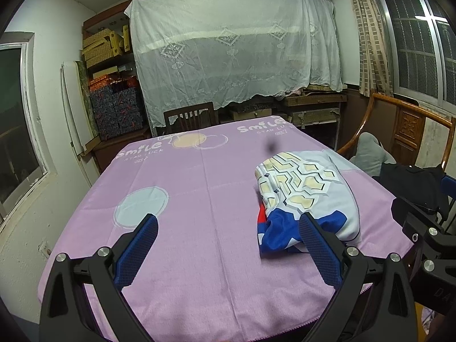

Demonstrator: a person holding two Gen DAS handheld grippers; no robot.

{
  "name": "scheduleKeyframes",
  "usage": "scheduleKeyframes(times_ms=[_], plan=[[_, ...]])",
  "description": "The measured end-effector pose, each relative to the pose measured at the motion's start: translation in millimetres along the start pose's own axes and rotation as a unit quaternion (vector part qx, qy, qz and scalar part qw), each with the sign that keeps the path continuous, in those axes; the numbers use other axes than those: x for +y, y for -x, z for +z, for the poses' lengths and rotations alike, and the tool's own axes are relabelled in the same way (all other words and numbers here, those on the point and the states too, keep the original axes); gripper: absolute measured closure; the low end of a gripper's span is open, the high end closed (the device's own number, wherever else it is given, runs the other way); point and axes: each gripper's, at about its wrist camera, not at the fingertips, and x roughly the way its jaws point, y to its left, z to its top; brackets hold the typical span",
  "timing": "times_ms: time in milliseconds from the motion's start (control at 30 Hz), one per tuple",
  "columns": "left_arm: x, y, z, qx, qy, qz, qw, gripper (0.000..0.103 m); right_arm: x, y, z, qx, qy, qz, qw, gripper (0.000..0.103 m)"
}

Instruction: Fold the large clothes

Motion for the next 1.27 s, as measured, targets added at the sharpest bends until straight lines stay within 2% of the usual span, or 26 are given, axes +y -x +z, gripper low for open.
scheduleKeyframes(times_ms=[900, 1267], plan=[[0.2, -5.8, -3.1, 0.011, 0.003, -0.017, 0.9998, 0.004, -2.2, -0.9, -1.6, 0.003, -0.002, 0.000, 1.000, 0.005], [1.9, -7.1, -3.2, 0.013, 0.003, -0.010, 0.9999, 0.004, -4.6, -0.4, -2.9, 0.002, -0.003, -0.005, 1.000, 0.005]])
